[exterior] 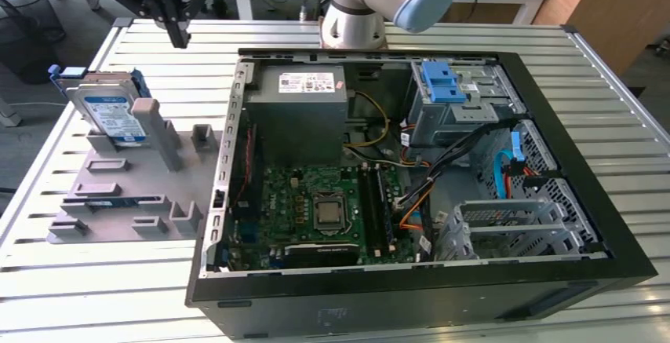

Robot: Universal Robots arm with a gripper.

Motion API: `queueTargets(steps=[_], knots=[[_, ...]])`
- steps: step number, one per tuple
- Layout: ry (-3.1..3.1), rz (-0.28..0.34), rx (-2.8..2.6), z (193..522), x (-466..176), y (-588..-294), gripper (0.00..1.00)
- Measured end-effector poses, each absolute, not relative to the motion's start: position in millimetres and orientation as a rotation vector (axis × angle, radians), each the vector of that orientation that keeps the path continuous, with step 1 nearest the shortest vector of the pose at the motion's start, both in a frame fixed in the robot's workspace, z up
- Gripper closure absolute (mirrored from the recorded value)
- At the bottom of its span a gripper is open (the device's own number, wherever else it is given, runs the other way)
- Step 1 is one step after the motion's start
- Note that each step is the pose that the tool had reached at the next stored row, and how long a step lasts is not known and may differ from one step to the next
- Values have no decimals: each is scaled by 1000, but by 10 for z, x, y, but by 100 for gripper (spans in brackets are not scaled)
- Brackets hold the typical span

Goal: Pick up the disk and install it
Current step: 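Reach for the disk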

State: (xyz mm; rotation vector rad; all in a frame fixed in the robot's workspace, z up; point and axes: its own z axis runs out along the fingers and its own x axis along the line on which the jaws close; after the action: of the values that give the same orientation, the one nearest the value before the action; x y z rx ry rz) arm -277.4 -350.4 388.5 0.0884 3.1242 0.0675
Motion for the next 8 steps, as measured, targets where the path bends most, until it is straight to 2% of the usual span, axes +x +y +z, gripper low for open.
queueTargets(steps=[8], knots=[[3124,67,91,3882,-2828,-3487,89]])
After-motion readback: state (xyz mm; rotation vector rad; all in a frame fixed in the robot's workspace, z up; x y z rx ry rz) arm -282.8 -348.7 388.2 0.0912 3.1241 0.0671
